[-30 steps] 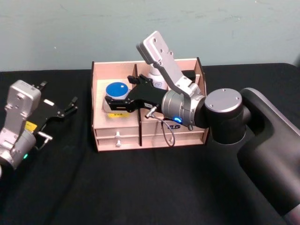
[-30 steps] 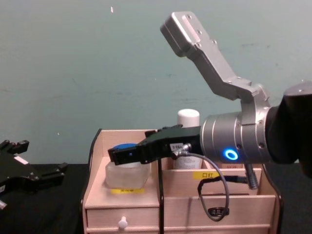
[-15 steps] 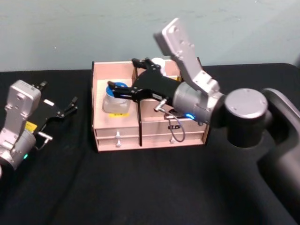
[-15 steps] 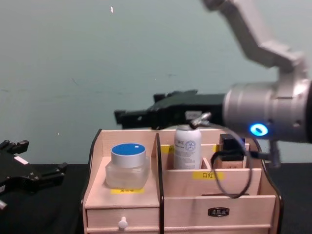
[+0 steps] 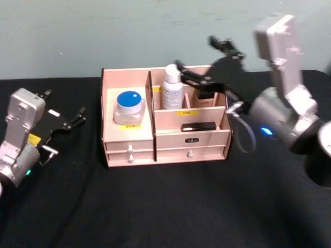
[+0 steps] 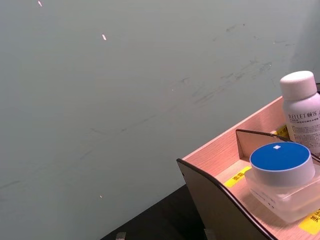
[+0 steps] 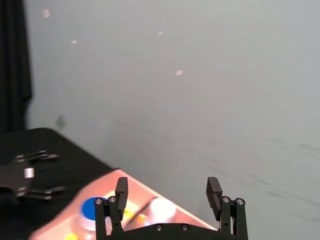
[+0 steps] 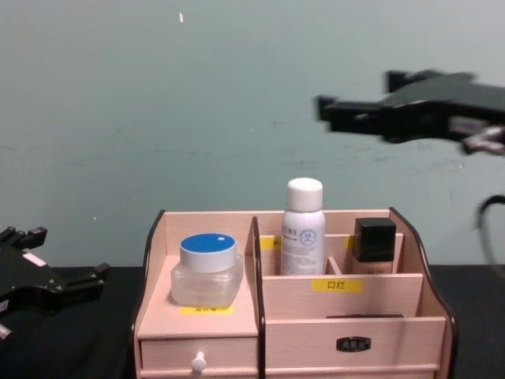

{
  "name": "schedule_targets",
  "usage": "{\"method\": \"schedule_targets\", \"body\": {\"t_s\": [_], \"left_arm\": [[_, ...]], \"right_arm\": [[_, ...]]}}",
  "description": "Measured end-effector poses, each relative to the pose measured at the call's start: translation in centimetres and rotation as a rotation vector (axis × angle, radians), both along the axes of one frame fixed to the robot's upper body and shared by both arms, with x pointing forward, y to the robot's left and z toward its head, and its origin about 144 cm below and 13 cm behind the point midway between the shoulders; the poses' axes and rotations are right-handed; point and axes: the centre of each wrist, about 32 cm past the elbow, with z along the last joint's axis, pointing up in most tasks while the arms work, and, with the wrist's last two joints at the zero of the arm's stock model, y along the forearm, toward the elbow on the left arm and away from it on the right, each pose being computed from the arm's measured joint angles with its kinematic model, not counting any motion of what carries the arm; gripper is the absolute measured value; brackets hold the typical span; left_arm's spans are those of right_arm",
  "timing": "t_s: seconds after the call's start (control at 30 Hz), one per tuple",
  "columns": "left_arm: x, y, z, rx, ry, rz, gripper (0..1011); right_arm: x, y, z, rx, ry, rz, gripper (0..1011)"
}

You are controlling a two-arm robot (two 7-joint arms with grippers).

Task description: Pick up the facial cleanser and watermelon frost from the table and place them into the tiered storage box.

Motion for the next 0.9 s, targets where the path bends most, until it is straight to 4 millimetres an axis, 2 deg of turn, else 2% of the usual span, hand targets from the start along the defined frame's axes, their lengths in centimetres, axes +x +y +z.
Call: {"method": "schedule_targets", "body": {"t_s": [0.37, 0.9], "left_arm": [[0.0, 0.0, 0.0, 0.000, 0.000, 0.000, 1010], [0.0, 0.0, 0.0, 0.000, 0.000, 0.000, 1010]], "right_arm": [[-2.5, -4.5, -1.6, 0.029, -0.038, -0.211, 1002], [-2.8, -7.3, -6.7, 0.039, 0.061, -0.395, 1002]]}}
